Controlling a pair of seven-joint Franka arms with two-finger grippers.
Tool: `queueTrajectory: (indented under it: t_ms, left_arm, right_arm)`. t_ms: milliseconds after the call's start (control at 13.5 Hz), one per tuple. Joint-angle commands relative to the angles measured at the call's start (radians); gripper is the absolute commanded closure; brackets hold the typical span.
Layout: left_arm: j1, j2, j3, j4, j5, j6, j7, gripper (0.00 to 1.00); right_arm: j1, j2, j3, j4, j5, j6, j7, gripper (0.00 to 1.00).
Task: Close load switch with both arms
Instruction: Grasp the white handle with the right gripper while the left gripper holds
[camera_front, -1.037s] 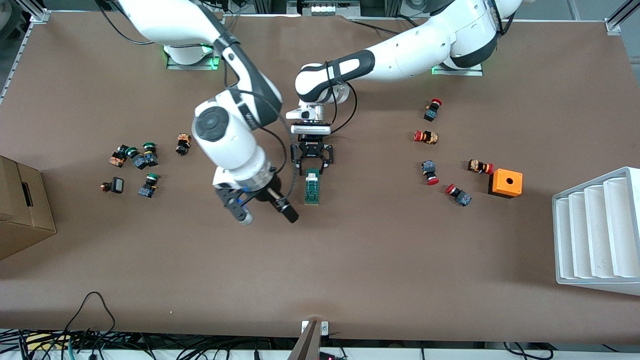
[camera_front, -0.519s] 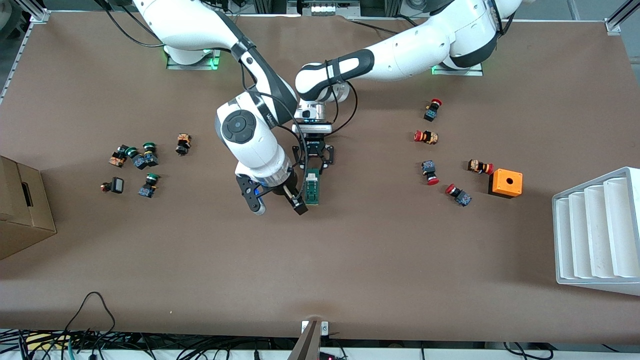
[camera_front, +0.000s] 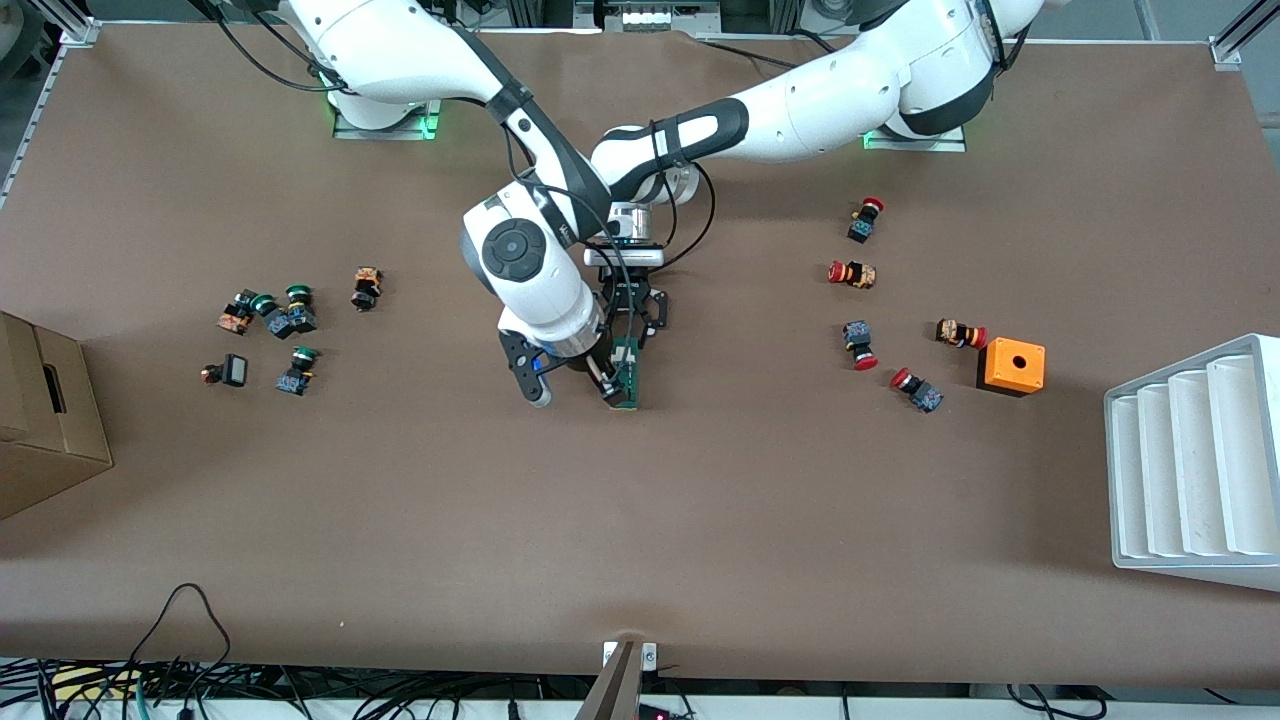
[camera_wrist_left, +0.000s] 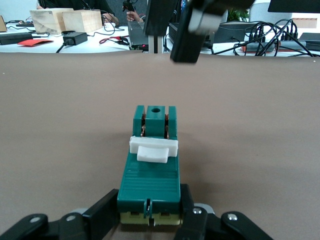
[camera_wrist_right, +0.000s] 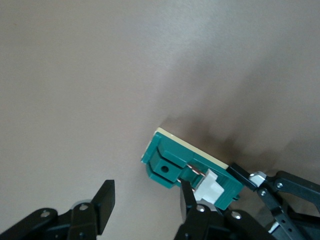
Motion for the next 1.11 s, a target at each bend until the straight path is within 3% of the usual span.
queueTrajectory:
  t_ms: [0, 444, 1037]
  left_arm:
    - [-0.003, 0.044, 0.009, 0.041, 0.017, 0.044, 0.011, 0.86]
    - [-0.003, 0.044, 0.009, 0.039, 0.017, 0.042, 0.011, 0.86]
    - [-0.001, 0.042, 0.009, 0.039, 0.017, 0.042, 0.011, 0.86]
  right_arm:
    - [0.007, 0.003, 0.012, -0.02, -0.003, 0.027, 0.048, 0.44]
    - [0.031, 0.017, 0.019, -0.074, -0.006, 0.045, 0.095, 0.51]
    - [0.036, 0.006, 0.038, -0.097, -0.012, 0.036, 0.133, 0.52]
